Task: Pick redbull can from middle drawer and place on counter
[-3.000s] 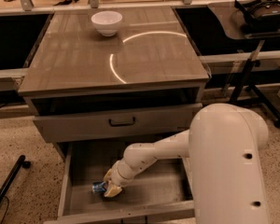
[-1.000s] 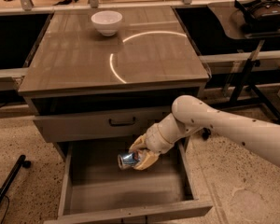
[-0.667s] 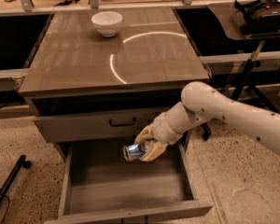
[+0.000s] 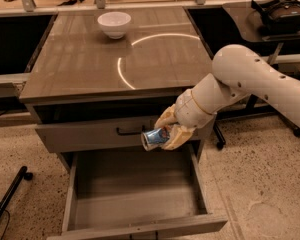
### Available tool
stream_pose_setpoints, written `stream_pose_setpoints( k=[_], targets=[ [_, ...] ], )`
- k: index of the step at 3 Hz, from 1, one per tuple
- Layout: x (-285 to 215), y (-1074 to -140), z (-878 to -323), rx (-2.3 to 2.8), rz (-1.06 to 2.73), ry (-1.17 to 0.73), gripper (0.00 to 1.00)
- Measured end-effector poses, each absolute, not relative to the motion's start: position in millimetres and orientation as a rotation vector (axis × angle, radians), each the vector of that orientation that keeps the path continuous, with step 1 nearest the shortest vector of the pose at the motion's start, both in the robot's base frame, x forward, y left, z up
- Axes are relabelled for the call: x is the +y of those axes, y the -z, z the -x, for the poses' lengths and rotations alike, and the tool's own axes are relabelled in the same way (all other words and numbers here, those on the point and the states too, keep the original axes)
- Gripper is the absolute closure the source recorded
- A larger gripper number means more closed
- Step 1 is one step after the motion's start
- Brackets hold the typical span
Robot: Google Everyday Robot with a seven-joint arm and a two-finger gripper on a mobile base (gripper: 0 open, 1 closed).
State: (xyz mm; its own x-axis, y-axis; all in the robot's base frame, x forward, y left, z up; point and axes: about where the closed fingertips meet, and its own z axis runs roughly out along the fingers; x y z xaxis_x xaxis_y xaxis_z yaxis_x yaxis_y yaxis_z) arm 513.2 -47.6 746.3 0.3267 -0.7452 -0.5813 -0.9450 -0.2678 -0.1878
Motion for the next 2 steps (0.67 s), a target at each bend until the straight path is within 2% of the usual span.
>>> stream_pose_setpoints(
  k=[2],
  targets=[
    [-56.0, -778.2, -527.5, 1.514, 2.061, -0.477, 1.0]
  ],
)
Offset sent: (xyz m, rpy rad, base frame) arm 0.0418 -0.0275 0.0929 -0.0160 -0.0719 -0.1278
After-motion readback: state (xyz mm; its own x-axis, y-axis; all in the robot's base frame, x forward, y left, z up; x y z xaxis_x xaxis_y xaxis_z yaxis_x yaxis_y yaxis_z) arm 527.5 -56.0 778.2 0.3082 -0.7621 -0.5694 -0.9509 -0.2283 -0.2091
